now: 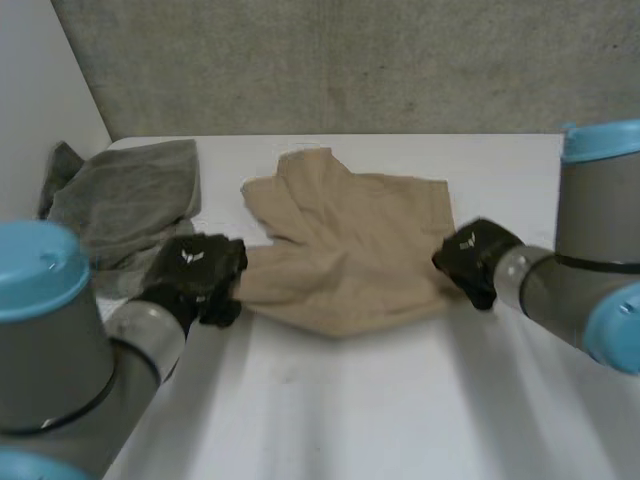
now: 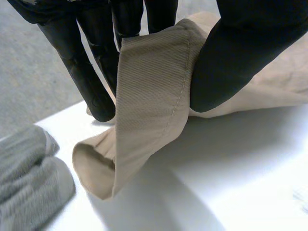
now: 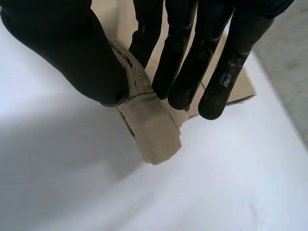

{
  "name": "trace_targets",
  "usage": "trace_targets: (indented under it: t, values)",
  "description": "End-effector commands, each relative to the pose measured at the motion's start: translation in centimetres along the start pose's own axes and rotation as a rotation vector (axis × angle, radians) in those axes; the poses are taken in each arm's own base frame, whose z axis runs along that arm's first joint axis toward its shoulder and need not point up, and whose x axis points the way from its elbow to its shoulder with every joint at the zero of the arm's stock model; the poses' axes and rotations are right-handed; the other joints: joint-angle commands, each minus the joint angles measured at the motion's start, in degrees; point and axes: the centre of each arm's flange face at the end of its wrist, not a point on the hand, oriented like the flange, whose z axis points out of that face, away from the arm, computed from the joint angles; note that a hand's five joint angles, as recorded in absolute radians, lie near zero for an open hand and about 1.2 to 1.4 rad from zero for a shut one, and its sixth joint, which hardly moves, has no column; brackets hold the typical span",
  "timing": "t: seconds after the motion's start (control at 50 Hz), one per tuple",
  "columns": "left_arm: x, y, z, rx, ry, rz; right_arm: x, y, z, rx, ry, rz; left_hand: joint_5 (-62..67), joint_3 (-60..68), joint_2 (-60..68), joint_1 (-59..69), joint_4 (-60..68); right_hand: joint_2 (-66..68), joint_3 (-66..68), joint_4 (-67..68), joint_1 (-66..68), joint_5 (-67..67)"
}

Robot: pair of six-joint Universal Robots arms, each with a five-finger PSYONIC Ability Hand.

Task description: Fold the laundry.

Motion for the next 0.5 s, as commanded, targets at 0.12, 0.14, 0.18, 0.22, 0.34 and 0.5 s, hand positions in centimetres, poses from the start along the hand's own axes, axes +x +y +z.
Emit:
trace_targets:
  t: [0.12, 0.14, 0.18, 0.22, 0.34, 0.5]
  values:
    - [1.1, 1.7, -3.5, -0.183, 0.062, 0.034, -1.4, 4.2, -5.2, -0.154, -0.075, -0.154, -14.2, -17.6, -17.8, -14.2, -18.0, 12.9, 11.9, 11.8, 23.5, 12.9]
    - [1.1, 1.7, -3.5, -0.180, 0.062, 0.034, -1.4, 4.3, -5.2, -0.153, -0.074, -0.154, -19.6, -22.9, -23.2, -19.6, -23.4, 12.9, 11.9, 11.8, 23.5, 12.9]
    - [1.1, 1.0, -3.4, -0.157, 0.061, 0.033, -1.6, 4.5, -5.0, -0.149, -0.066, -0.154, -43.1, -46.5, -46.7, -43.2, -46.9, 12.9, 11.9, 11.8, 23.5, 12.9]
    - [1.1, 0.0, -3.0, -0.123, 0.067, 0.037, -1.6, 4.6, -4.9, -0.145, -0.059, -0.154, -52.2, -55.6, -55.9, -52.3, -56.1, 12.9, 11.9, 11.8, 23.5, 12.9]
    - [0.5, -2.7, -1.2, -0.016, 0.102, 0.127, -1.8, 4.9, -4.6, -0.130, -0.036, -0.158, -52.4, -55.8, -56.1, -52.5, -56.3, 12.9, 11.9, 11.8, 23.5, 12.9]
    - [-0.2, -4.2, 5.0, 0.129, 0.164, 0.241, -2.2, 5.1, -4.7, -0.123, -0.034, -0.158, -46.2, -49.6, -49.8, -46.3, -50.0, 12.9, 11.9, 11.8, 23.5, 12.9]
